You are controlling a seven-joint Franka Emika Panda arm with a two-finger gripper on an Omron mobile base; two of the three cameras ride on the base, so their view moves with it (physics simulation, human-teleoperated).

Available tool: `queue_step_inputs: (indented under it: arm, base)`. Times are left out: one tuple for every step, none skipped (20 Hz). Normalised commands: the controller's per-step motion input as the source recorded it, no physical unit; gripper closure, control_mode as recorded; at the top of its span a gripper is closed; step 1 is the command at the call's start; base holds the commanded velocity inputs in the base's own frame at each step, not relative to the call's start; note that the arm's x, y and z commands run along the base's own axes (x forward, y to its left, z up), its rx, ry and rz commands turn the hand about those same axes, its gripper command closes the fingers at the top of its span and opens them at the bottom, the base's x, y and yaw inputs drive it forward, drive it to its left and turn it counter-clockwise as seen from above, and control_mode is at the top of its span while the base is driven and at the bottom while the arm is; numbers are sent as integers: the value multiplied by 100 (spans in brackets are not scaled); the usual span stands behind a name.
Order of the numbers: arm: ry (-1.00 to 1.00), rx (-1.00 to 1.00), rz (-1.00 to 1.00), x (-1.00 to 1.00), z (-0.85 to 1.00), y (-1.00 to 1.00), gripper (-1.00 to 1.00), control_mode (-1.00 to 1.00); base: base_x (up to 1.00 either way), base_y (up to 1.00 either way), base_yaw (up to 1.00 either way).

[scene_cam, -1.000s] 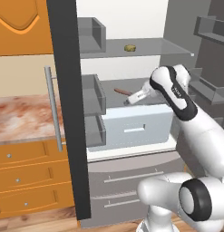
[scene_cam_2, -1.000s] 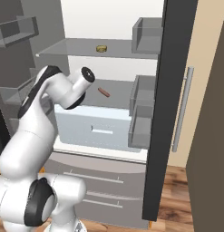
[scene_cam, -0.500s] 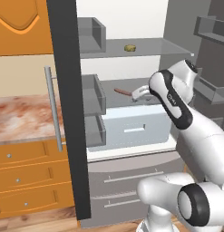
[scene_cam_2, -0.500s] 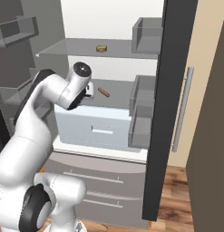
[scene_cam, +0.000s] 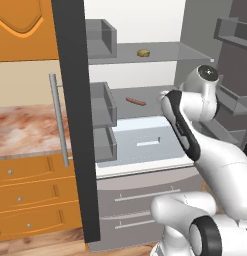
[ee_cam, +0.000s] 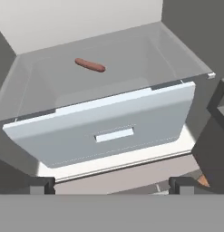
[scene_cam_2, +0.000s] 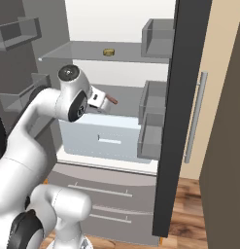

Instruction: Retrieve the sausage and cheese from the fridge and place them on the cutting board on the counter.

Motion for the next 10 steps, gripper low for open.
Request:
queue_step_inputs:
  arm:
    - [0, 0, -33, 0, 15, -28, -100, -100]
    - [0, 0, -31, 0, 16, -24, -100, -100]
    - [-2, 0, -27, -12, 20, -19, -100, -100]
    - [-9, 0, -19, -14, 28, -11, -100, -100]
    - [-18, 0, -8, -21, 37, -12, -100, -100]
    - [-20, 0, 0, -28, 40, -14, -100, -100]
    - [-21, 0, 4, -43, 39, -23, -100, -100]
    - [-26, 0, 10, -59, 34, -29, -100, -100]
    - [-23, 0, 10, -66, 31, -26, -100, -100]
    - [-15, 0, 11, -70, 26, -31, -100, -100]
  base:
    - [0, 0, 0]
    - [0, 0, 0]
    - [0, 0, 0]
    - [0, 0, 0]
    - [0, 0, 0]
    - [0, 0, 0]
    - [0, 0, 0]
    - [0, 0, 0]
    - [0, 0, 0]
    - [0, 0, 0]
